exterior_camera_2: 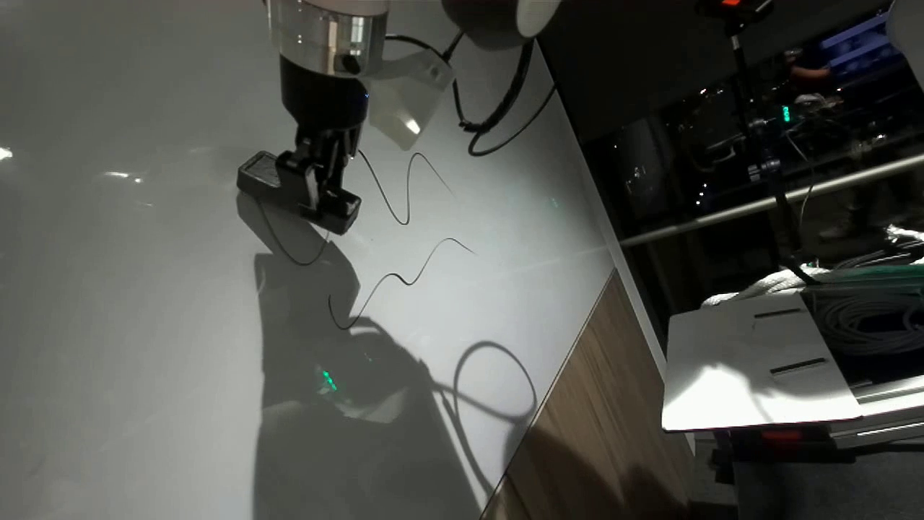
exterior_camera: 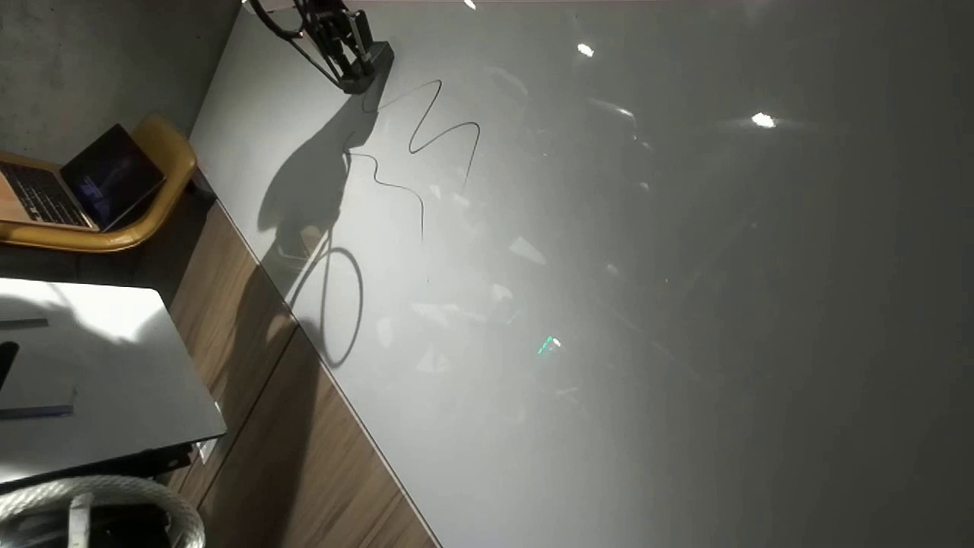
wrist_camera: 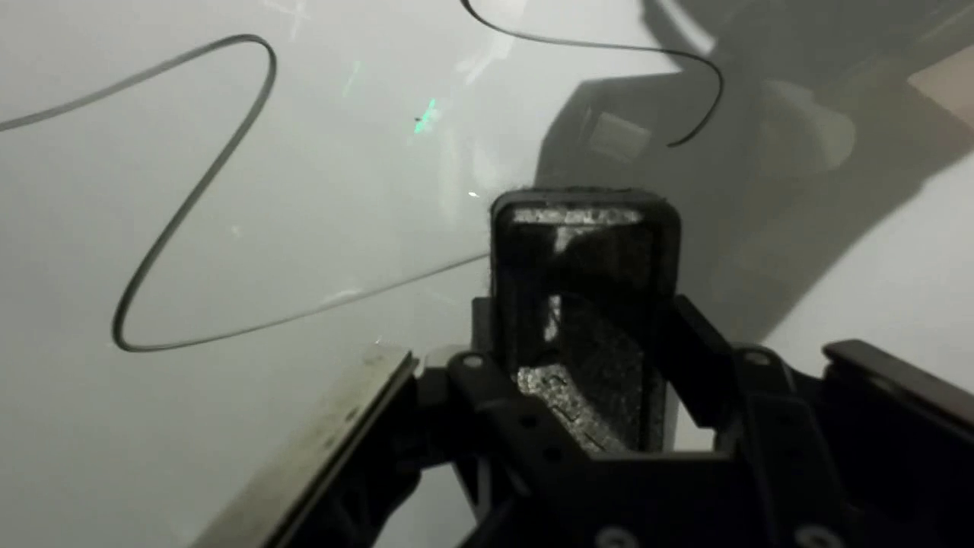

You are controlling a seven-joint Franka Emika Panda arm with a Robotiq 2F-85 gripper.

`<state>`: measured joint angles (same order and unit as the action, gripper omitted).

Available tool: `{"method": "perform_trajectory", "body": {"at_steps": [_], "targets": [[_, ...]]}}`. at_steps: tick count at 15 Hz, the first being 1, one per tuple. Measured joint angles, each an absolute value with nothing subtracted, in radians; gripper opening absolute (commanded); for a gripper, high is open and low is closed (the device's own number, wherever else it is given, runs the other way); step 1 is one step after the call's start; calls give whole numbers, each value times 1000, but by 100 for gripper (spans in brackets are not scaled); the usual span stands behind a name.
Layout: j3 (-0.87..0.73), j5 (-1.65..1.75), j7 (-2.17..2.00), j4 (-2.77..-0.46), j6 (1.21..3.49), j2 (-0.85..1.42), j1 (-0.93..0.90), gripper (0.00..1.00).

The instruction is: Use the duster to erase the markings on the whiteboard

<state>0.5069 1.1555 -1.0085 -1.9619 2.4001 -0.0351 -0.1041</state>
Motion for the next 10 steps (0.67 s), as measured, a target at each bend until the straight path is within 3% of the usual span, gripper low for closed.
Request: {"method": "perform_trajectory", "body": {"at_steps": [10], "targets": [[372, 1166, -991, -1752, 2402, 171, -293, 29]]}}
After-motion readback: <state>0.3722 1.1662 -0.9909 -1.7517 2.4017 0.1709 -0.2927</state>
